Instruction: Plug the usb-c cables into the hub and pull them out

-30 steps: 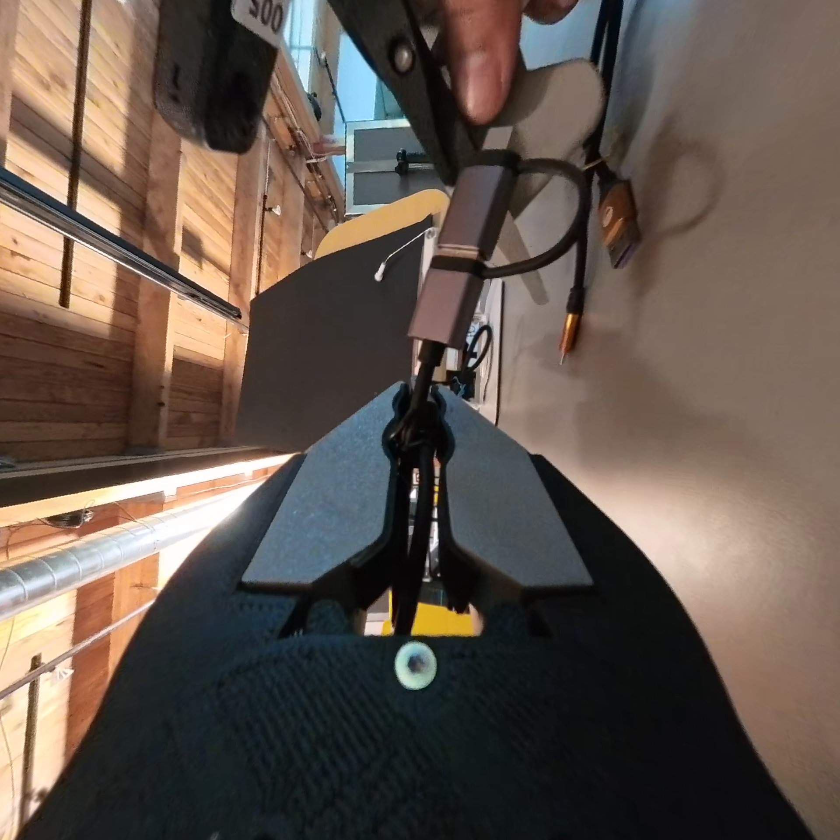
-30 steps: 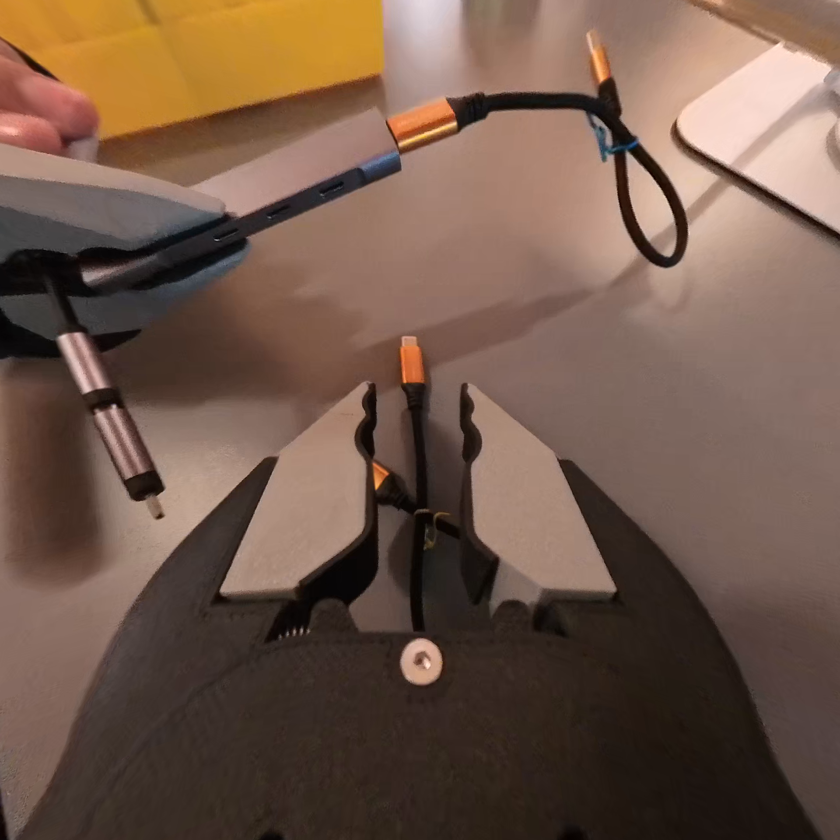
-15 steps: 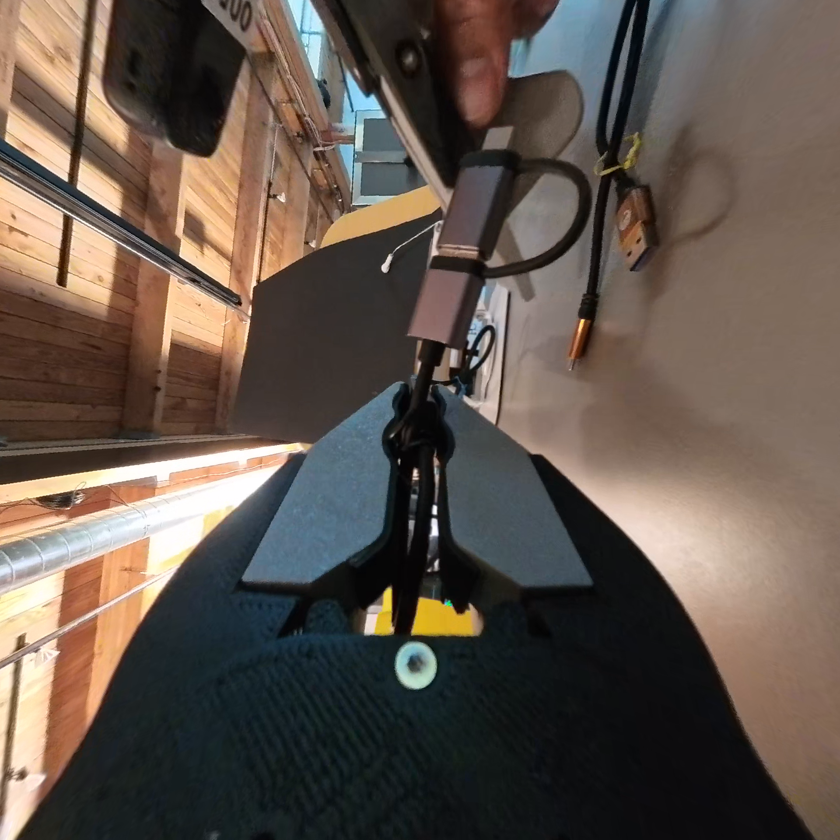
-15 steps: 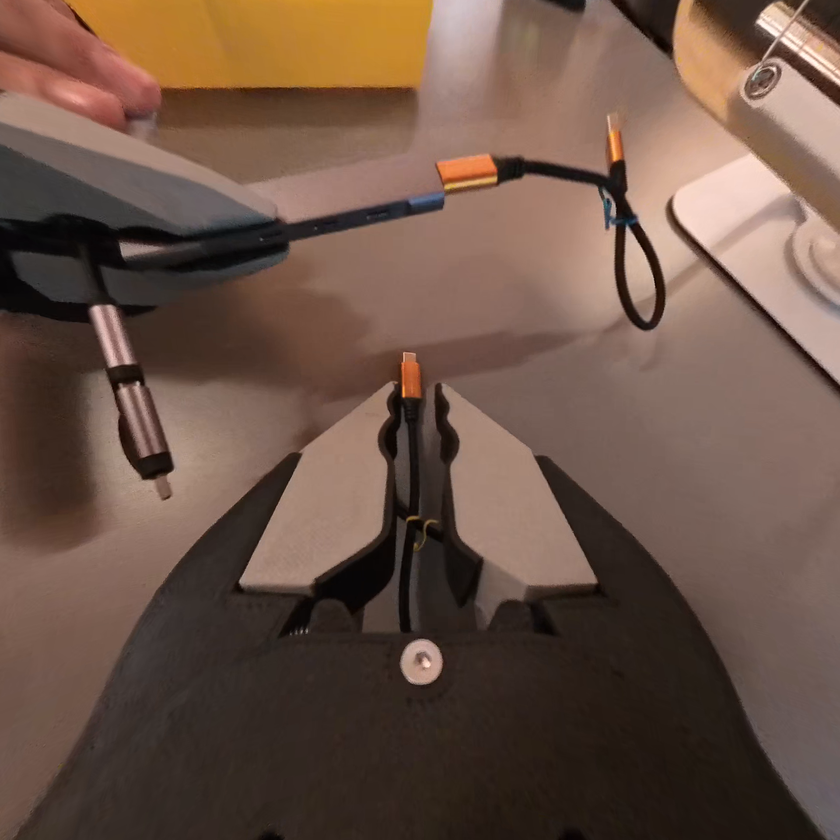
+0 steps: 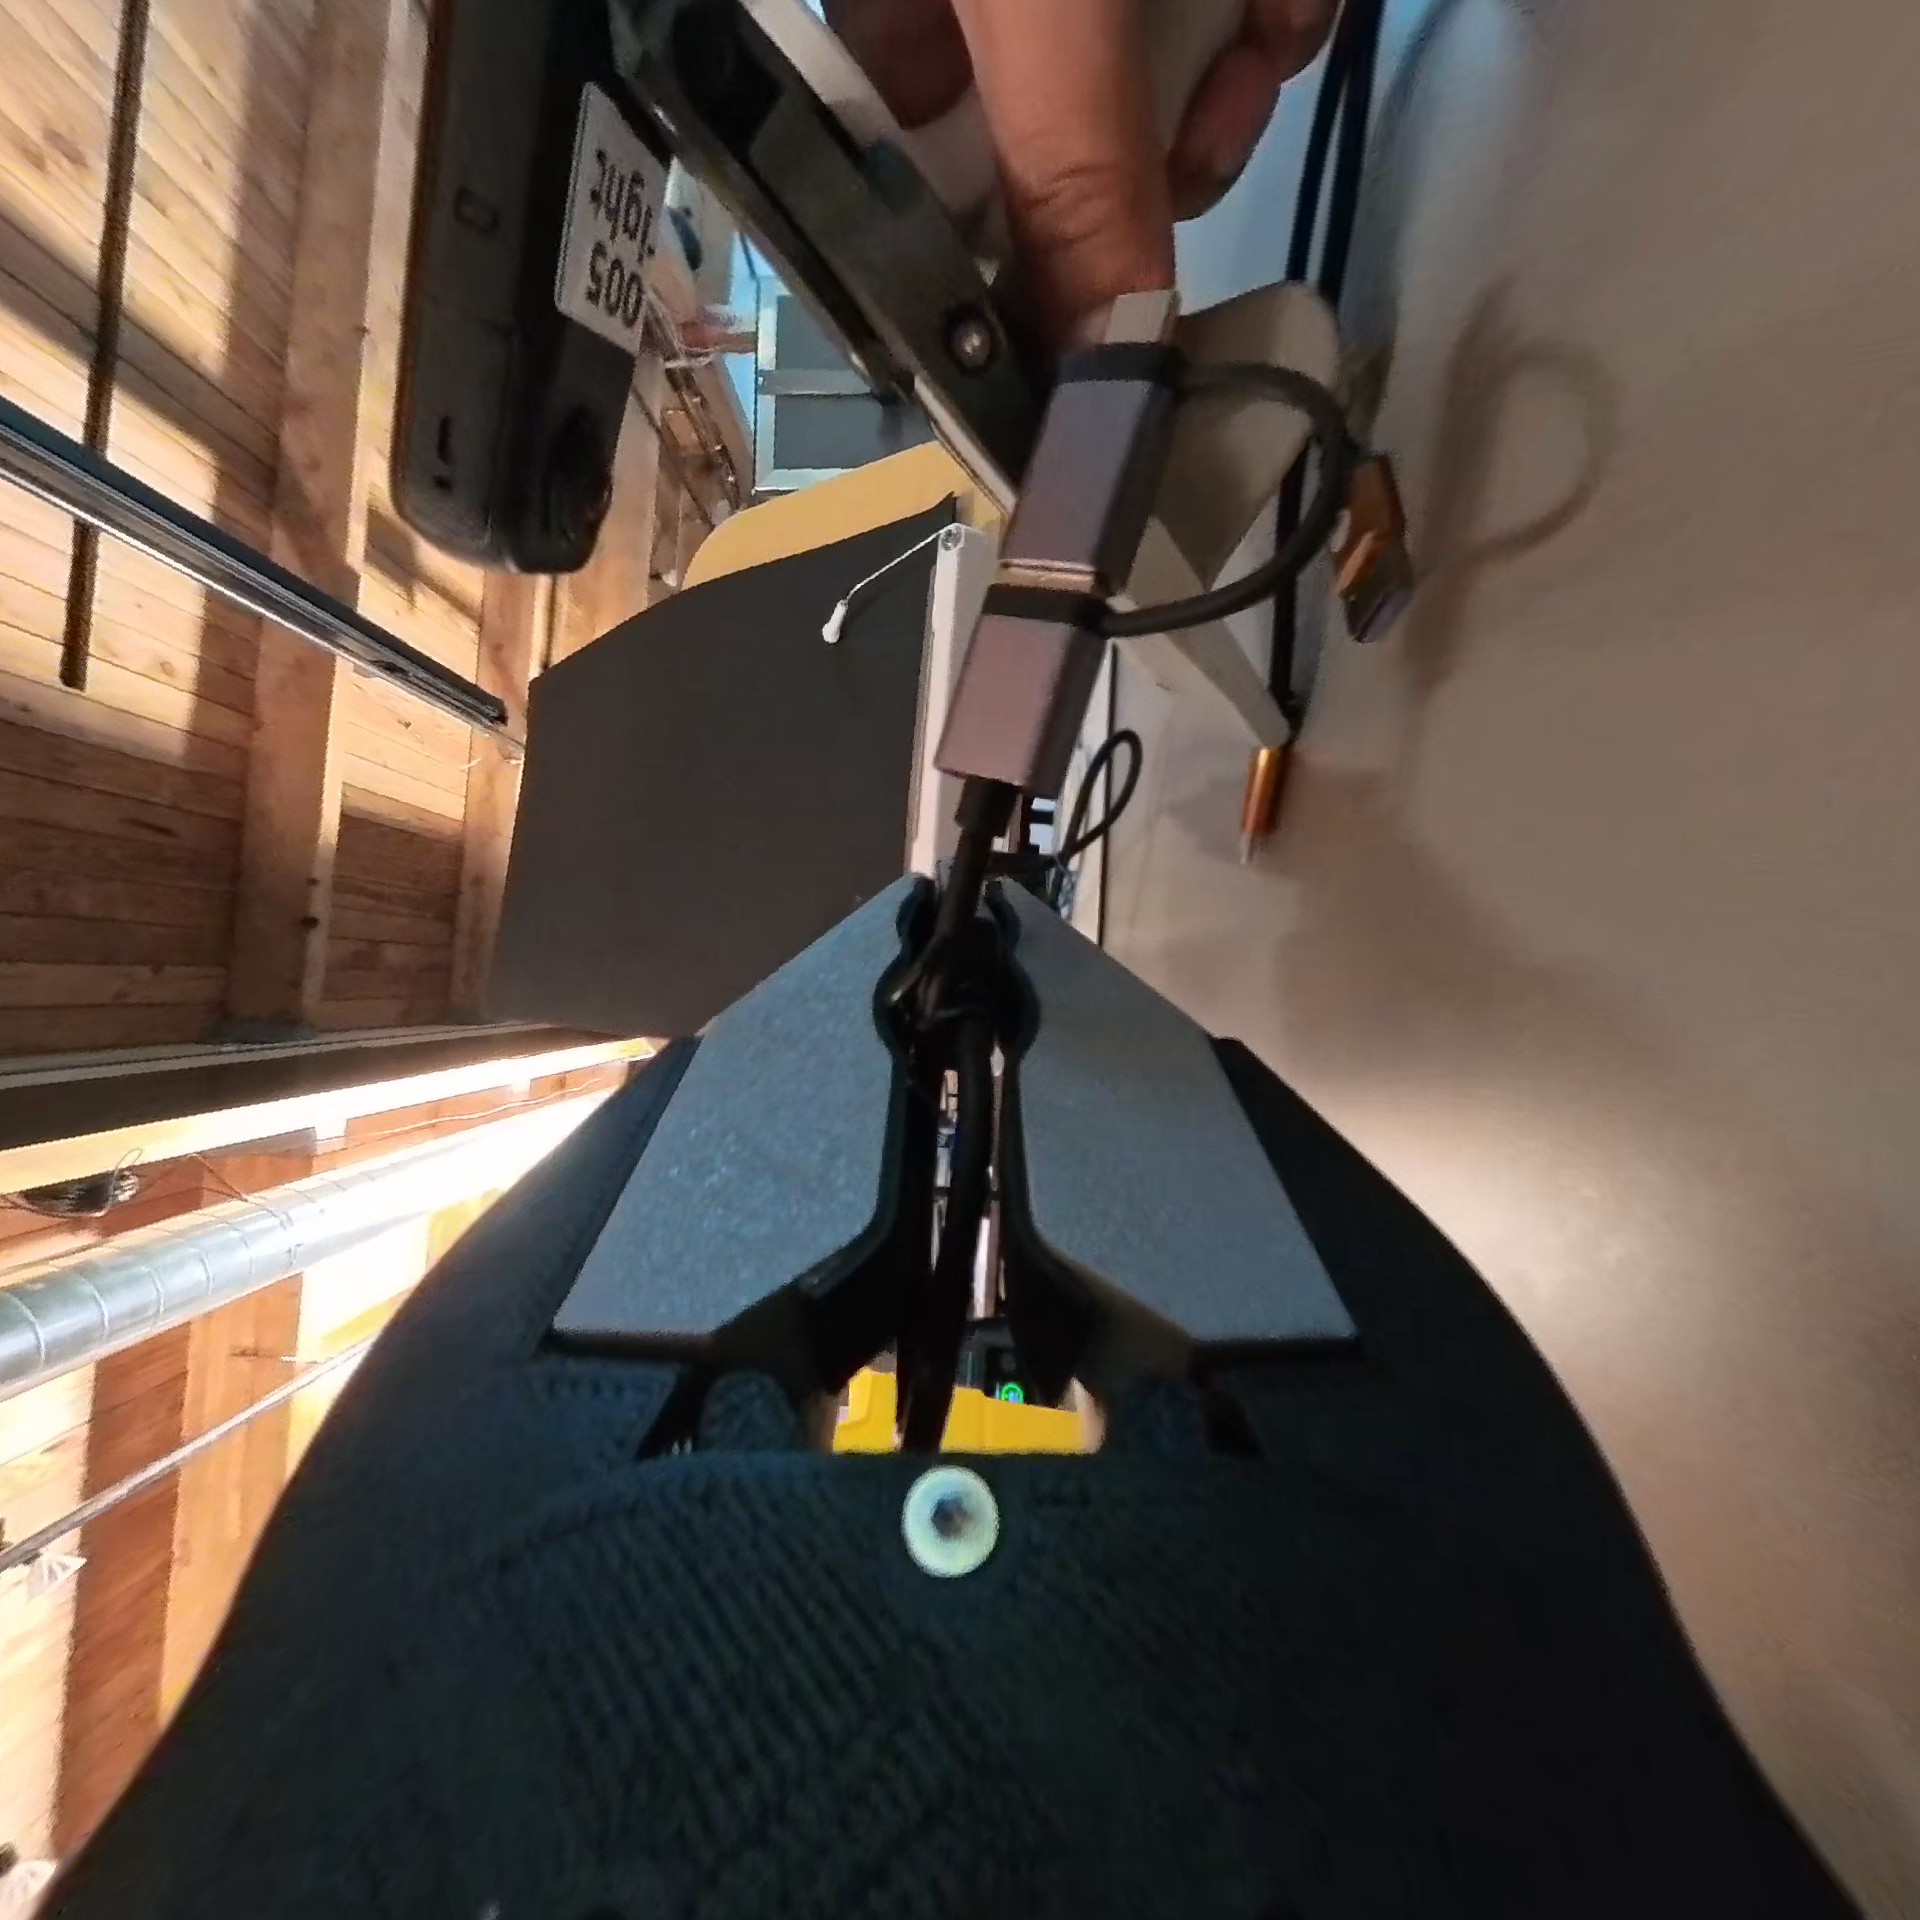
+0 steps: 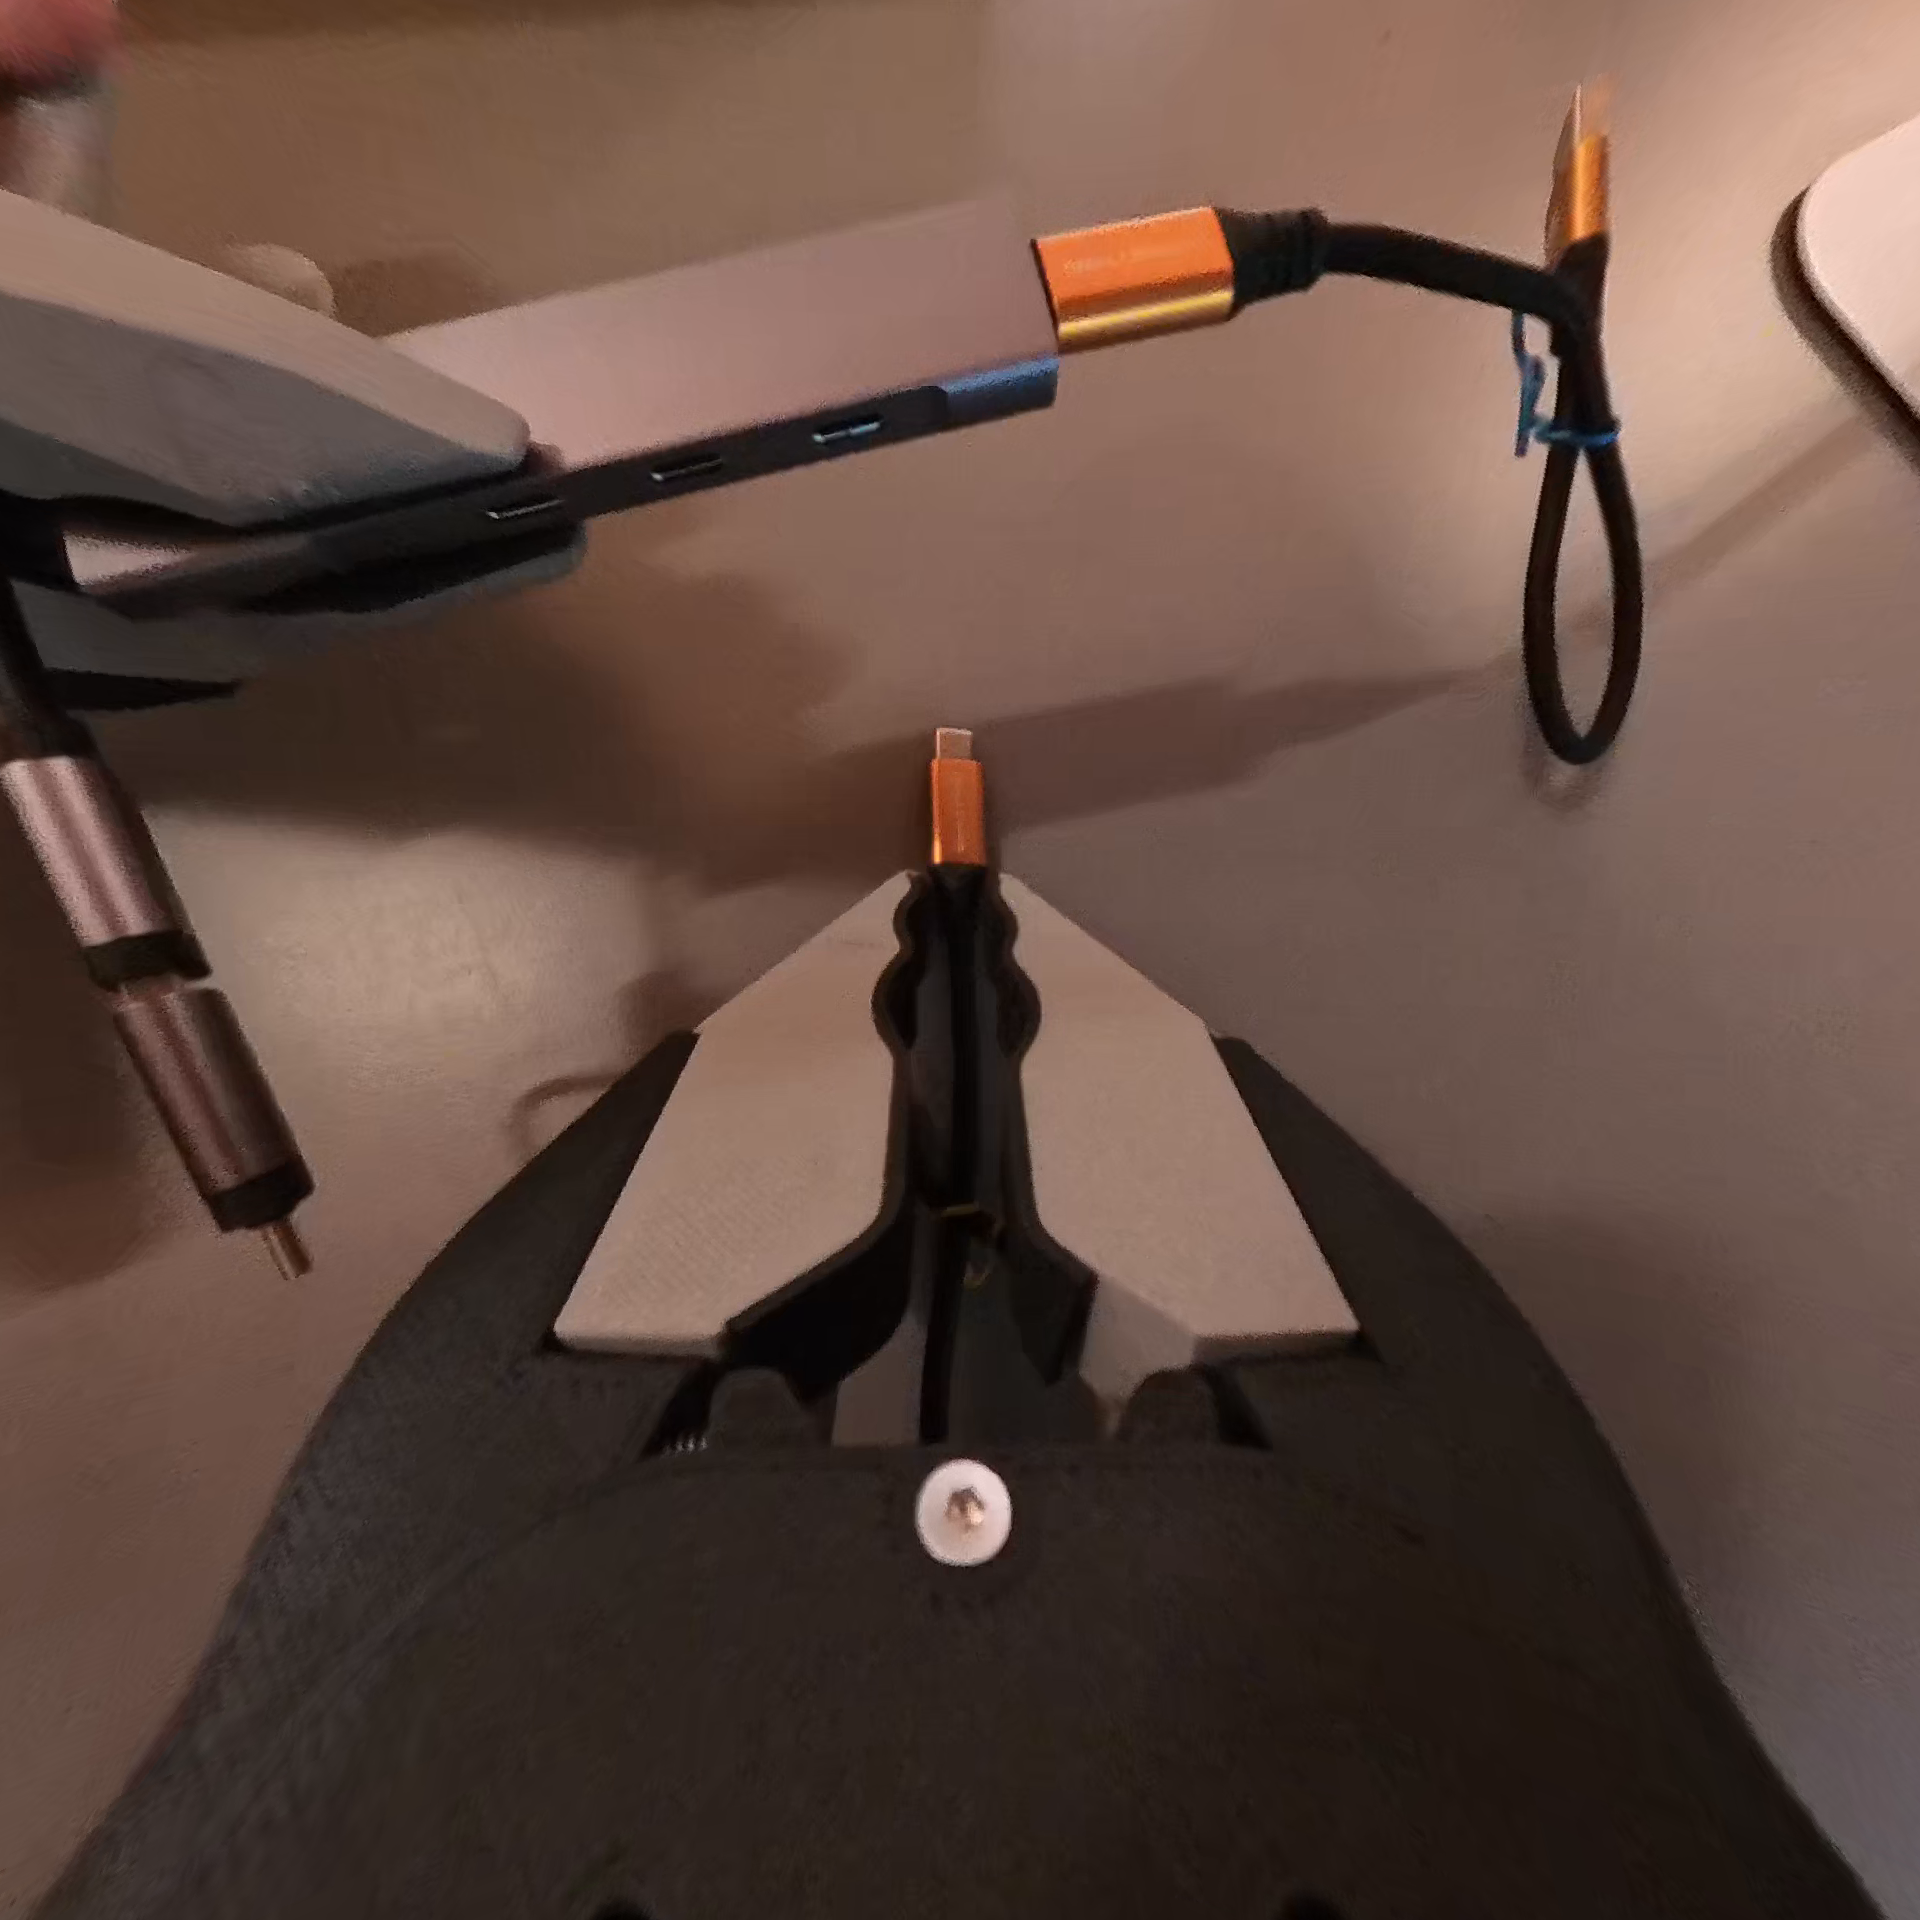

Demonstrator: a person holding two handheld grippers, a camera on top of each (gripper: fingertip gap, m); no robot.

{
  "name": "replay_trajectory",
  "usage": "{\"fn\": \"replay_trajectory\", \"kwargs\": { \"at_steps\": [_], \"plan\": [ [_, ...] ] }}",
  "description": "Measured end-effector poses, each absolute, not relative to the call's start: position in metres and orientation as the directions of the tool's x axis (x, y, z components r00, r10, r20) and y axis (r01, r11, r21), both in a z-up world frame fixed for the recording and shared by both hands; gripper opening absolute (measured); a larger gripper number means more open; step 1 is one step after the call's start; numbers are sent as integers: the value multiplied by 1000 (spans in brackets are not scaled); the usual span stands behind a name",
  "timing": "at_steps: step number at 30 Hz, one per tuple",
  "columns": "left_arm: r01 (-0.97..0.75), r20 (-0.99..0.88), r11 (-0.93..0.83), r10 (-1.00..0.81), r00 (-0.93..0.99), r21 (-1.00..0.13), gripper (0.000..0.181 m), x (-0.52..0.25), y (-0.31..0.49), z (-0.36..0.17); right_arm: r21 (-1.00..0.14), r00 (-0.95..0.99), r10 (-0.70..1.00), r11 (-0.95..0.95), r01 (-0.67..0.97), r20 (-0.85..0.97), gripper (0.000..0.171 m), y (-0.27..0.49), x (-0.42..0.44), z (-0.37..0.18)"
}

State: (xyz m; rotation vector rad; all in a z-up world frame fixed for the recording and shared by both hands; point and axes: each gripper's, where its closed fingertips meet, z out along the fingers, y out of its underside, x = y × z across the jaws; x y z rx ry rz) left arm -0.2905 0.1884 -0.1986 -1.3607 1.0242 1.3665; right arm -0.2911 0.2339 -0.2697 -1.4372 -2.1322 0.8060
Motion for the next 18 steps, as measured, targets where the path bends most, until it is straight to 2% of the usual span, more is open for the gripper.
{"fn": "replay_trajectory", "kwargs": {
  "at_steps": [8, 14, 18],
  "plan": [
    [-969, -998, -241, 44, 34, -44, 7, -293, 189, -201, -699, -382, 918, 341, 628, 105, 6, 234, -291, -267],
    [-963, -997, -263, 57, 46, -59, 7, -300, 188, -198, -803, -413, 879, 417, 427, 237, 5, 219, -282, -227],
    [-964, -999, -264, 37, 34, -42, 7, -300, 189, -202, -767, -408, 845, 505, 397, 345, 5, 219, -280, -225]
  ]
}}
